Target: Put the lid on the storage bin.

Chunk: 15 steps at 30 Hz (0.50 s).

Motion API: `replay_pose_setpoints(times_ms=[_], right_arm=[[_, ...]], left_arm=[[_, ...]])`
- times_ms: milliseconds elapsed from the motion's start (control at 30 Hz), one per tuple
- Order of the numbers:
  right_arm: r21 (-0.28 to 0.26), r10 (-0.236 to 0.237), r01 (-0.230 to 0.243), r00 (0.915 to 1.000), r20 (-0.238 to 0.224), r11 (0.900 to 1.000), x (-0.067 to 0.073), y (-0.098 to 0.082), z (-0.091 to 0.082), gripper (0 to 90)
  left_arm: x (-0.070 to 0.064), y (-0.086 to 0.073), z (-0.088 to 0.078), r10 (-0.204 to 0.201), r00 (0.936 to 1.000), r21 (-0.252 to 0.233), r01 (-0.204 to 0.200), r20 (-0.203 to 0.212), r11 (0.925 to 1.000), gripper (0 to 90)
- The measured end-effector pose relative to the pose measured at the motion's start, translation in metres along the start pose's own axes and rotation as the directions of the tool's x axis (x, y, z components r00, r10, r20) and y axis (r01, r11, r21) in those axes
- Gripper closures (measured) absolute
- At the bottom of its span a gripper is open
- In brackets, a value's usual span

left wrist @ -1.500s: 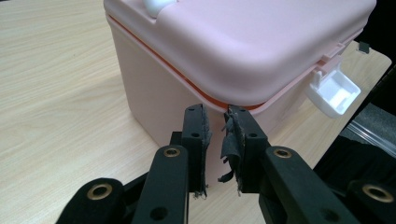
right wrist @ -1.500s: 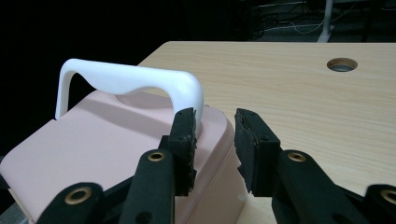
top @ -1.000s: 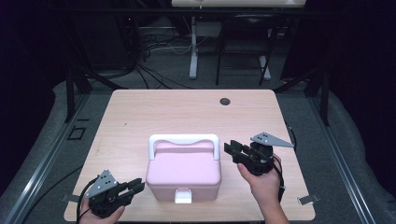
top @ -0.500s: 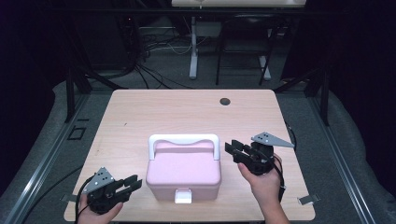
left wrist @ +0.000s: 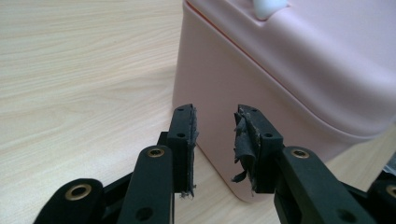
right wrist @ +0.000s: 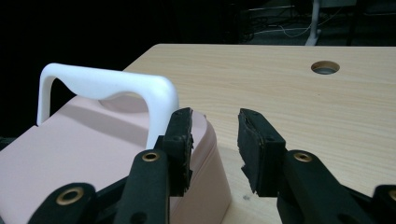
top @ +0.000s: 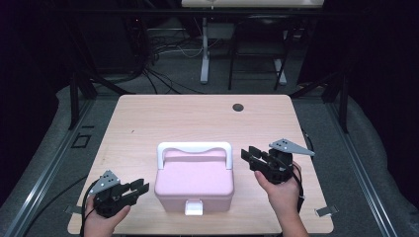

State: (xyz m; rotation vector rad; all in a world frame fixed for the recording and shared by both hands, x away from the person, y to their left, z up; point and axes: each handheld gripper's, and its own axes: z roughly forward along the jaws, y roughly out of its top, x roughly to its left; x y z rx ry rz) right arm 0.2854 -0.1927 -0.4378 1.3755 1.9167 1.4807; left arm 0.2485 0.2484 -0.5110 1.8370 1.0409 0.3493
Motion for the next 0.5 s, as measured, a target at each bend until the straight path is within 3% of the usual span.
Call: replay_pose_setpoints(times_ms=[167, 500], right_arm=[[-0.009, -0.005, 0.005, 0.9999, 0.013, 1.000, -0.003, -0.002, 0.000, 62.5], [0.011, -0.027, 0.026, 0.9987, 0.043, 1.000, -0.014, -0.023, 0.004, 56.8]], left_arm=[[0.005, 0.003, 0.007, -0.004, 1.0000, 0.009, 0.004, -0.008, 1.0000, 65.4], [0.019, 0.008, 0.021, -0.025, 0.9988, -0.010, 0.024, -0.043, 0.9997, 57.6]])
